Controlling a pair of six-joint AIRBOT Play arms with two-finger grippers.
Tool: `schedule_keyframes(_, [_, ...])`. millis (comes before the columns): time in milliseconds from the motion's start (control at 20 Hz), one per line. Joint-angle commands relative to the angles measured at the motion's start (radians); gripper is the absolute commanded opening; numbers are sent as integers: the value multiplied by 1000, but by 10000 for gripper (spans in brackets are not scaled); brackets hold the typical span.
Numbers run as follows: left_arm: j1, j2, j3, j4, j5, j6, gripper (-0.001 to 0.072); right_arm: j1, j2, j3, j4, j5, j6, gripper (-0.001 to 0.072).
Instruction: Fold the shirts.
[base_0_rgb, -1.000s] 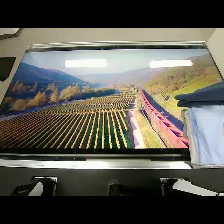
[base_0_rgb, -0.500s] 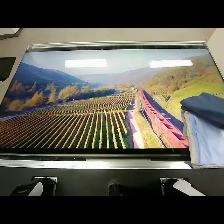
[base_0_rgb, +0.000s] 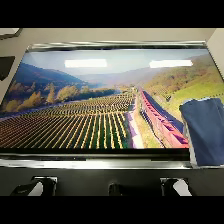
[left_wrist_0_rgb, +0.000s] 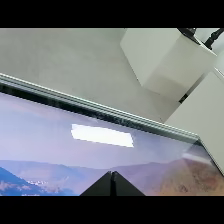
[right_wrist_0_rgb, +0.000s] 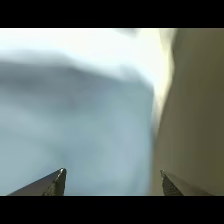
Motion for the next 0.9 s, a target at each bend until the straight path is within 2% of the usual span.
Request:
schedule_keyframes(0, [-25,-61,109,213,11,-31,21,72,1,255,61,-378,-161,658])
schedule_keyframes(100, [-106,-161,220,618,-41,-238,21,262,-29,382,64,-466,-198,658])
schedule_keyframes(200, [-227,-267,264,1044,-175,-430,23,516,-69,399,61,-405,-207,658])
schedule_keyframes(250, [-277,-309,257,1154,-259,-481,42,643,-111,399,61,-327,-160,659])
schedule_keyframes(300, [-312,-346,235,1174,-353,-518,285,747,-159,399,66,-238,-128,659])
schedule_keyframes(350, [-333,-380,200,1149,-453,-576,720,835,-214,399,76,-150,-119,662])
schedule_keyframes(450, [-369,-416,87,1077,-570,-550,703,962,-327,399,100,8,-119,682])
schedule_keyframes(550, [-397,-402,-23,1070,-536,-582,702,1033,-396,399,74,96,-127,695])
schedule_keyframes(650, [-423,-385,-46,1070,-485,-591,701,1064,-423,399,24,102,-129,695])
schedule_keyframes(800, [-428,-384,-37,1072,-435,-576,701,1063,-423,400,8,108,-248,687])
schedule_keyframes(850, [-428,-384,-37,1075,-435,-576,702,1063,-421,400,8,108,-259,687])
